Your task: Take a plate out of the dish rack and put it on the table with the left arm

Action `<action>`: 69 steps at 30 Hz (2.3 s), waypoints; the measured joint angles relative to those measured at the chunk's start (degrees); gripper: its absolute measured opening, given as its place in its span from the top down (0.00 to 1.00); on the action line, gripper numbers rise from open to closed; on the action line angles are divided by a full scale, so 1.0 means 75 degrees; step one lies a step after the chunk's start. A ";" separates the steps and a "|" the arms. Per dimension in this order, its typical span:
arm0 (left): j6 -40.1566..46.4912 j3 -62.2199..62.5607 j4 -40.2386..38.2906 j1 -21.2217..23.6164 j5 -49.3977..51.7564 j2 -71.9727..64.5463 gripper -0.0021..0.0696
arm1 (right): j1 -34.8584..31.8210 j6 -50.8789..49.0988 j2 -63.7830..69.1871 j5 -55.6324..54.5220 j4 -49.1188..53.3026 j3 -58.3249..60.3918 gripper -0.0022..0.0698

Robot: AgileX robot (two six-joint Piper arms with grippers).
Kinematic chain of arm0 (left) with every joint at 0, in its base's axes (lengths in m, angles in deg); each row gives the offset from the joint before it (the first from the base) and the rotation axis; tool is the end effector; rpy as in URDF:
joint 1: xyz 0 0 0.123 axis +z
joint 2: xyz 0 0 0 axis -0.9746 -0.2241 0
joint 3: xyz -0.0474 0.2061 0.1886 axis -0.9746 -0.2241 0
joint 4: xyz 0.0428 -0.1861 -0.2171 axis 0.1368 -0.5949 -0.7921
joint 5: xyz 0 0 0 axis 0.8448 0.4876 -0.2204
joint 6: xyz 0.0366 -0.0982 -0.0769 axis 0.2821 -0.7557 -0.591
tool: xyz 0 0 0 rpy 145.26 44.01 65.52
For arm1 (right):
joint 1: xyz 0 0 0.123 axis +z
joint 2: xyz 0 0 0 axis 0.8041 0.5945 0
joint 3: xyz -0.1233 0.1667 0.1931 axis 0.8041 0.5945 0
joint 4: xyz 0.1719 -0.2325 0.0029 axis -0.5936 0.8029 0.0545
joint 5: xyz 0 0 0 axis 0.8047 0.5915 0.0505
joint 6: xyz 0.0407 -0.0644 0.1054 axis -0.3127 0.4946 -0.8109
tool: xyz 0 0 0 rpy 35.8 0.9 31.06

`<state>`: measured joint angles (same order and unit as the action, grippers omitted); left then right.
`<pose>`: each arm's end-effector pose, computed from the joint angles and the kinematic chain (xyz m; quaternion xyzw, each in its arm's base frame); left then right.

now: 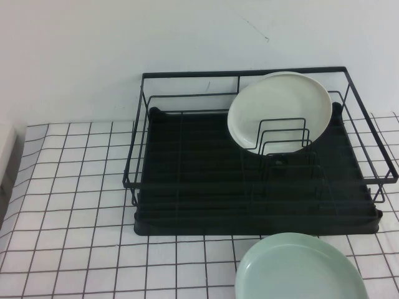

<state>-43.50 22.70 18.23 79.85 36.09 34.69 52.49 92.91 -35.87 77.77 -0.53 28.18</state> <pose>0.1306 0.0042 0.1699 -0.0133 0.7882 0.0091 0.6152 0.1301 0.0003 0.1641 -0.0421 0.7962 -0.0296 0.6028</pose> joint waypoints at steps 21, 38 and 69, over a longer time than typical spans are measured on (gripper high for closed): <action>0.0000 0.0000 -0.0119 0.0000 0.0000 0.0000 0.98 | 0.0000 0.0000 0.0000 0.0000 0.0000 0.0000 0.97; 0.0000 0.0000 -0.0119 0.0000 0.0000 0.0000 0.98 | 0.0000 0.0000 0.0000 0.0000 0.0000 0.0000 0.97; 0.0507 -0.0065 -0.6539 0.0000 -0.0801 0.0000 0.98 | 0.0000 0.0000 0.0000 0.0000 0.0000 0.0000 0.97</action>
<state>-39.70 22.21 -30.81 79.85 30.09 34.69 52.49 92.91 -35.87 77.77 -0.53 28.18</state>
